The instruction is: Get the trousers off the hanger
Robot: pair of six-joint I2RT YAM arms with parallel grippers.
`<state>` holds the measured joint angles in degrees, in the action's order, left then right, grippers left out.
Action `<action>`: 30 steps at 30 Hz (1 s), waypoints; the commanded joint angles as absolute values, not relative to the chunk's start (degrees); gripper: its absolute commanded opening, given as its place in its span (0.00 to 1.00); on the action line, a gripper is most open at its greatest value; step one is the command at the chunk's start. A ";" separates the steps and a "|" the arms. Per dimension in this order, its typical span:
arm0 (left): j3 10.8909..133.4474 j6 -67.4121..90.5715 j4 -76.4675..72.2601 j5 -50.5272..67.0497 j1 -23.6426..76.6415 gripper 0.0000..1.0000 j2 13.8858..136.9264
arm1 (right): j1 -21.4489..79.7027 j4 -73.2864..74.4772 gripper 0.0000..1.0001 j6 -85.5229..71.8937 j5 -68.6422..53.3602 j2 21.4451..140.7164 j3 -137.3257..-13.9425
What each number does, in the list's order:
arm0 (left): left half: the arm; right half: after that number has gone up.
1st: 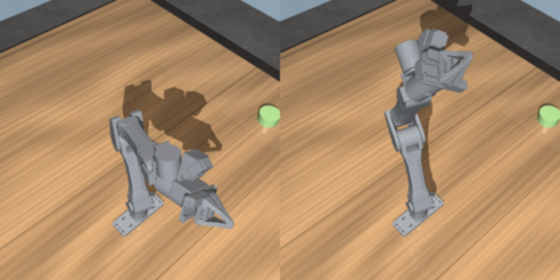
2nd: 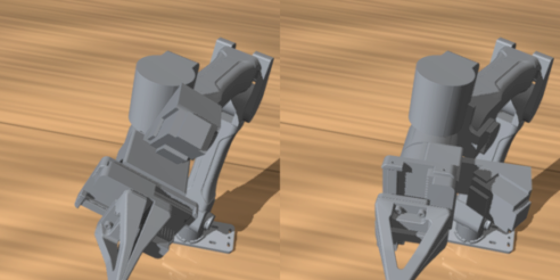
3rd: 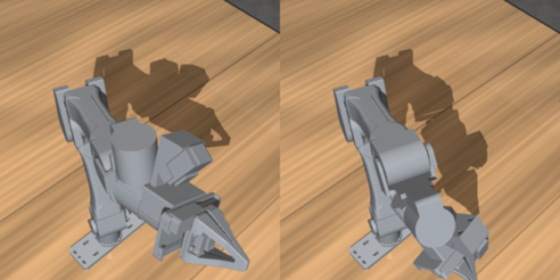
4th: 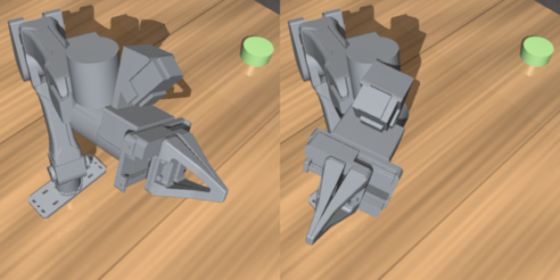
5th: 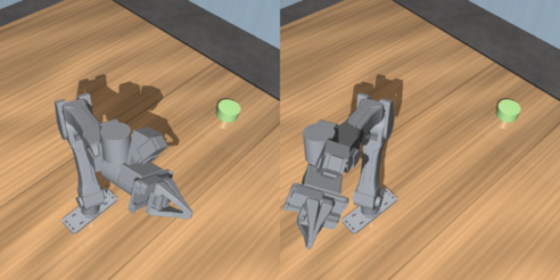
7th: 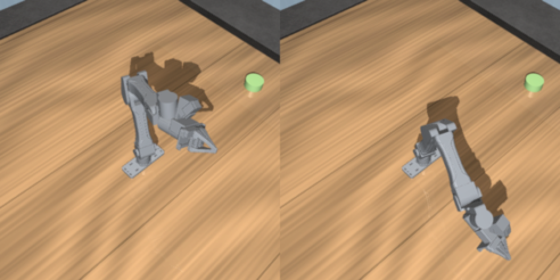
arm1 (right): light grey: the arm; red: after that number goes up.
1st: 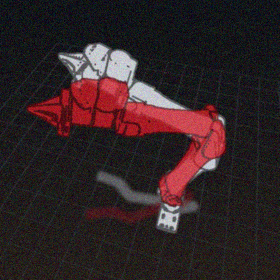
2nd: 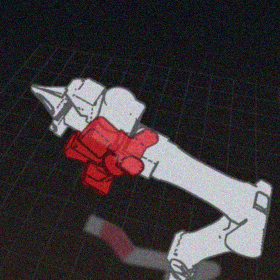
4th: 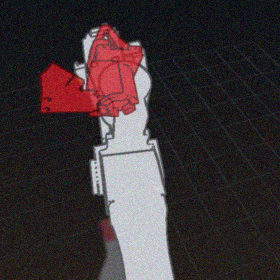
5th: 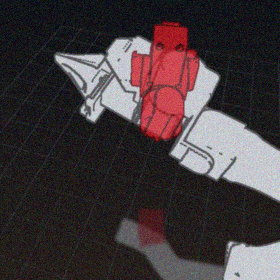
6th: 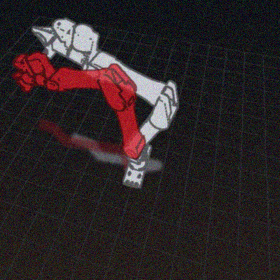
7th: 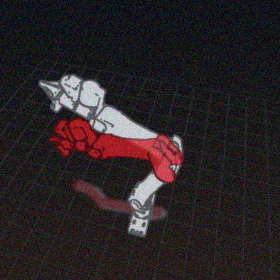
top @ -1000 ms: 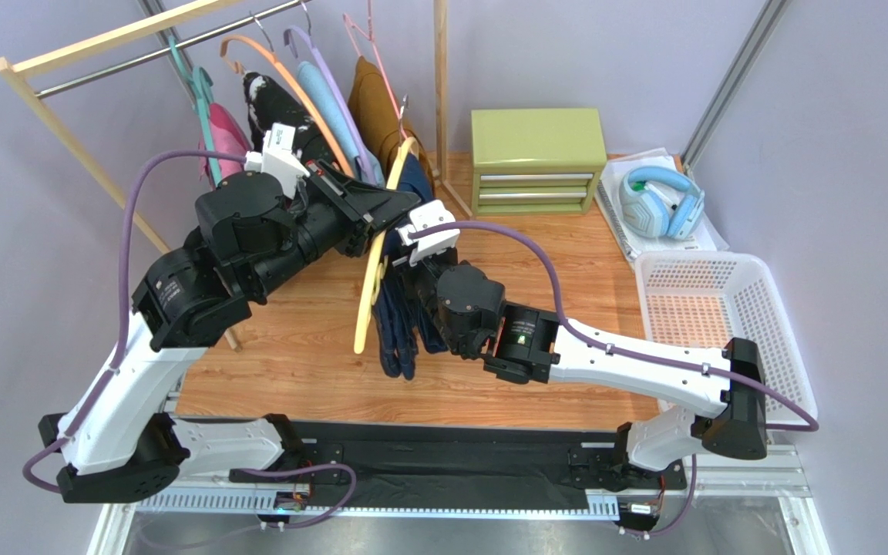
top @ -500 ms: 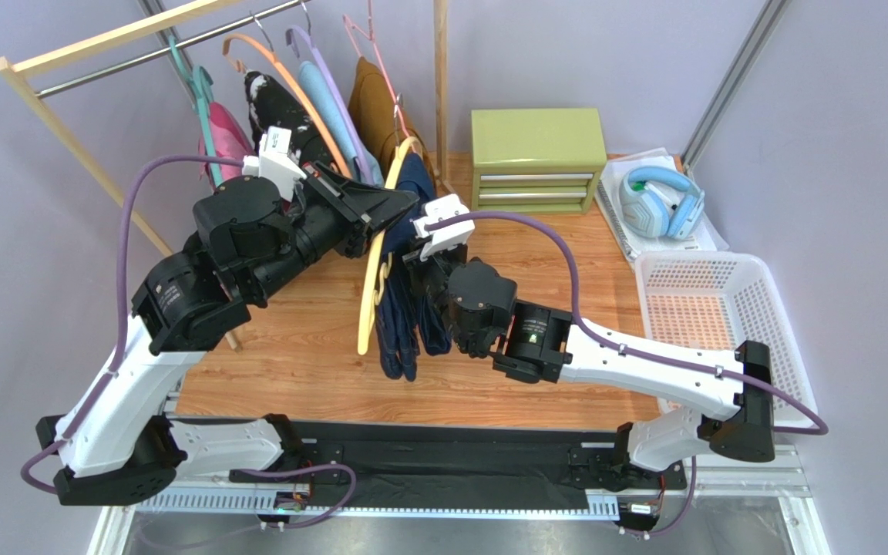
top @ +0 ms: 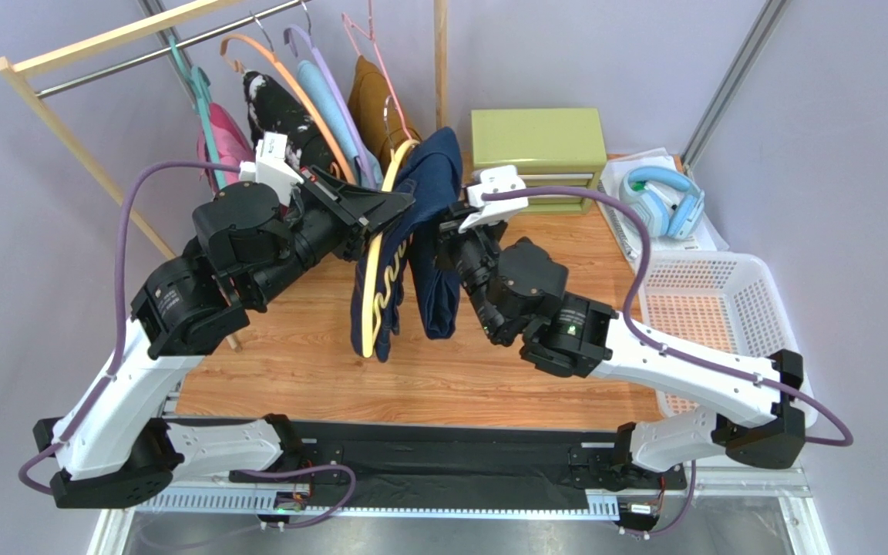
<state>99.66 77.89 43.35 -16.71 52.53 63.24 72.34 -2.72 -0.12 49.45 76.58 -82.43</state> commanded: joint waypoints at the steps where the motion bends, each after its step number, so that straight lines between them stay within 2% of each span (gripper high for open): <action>1: 98.97 76.11 42.71 -21.44 52.65 0.00 61.44 | 70.76 -8.62 0.00 -0.53 53.96 69.96 -86.74; 8: 94.76 75.85 43.07 -22.24 52.56 0.00 59.94 | 68.03 -2.83 0.00 2.19 55.72 65.83 -89.29; 15: 90.80 76.20 43.59 -22.06 52.56 0.00 58.36 | 65.22 2.72 0.00 7.29 57.57 66.62 -95.88; 25: 89.03 73.92 45.88 -22.24 52.56 0.00 55.11 | 52.67 12.30 0.00 6.50 57.92 65.83 -97.73; 30: 88.59 73.30 46.23 -22.06 52.56 0.00 53.62 | 46.33 14.41 0.00 7.56 58.97 63.37 -94.06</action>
<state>88.51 75.64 48.07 -20.10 52.75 55.37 50.04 15.46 6.33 57.69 67.13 -95.35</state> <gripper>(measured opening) 0.139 0.070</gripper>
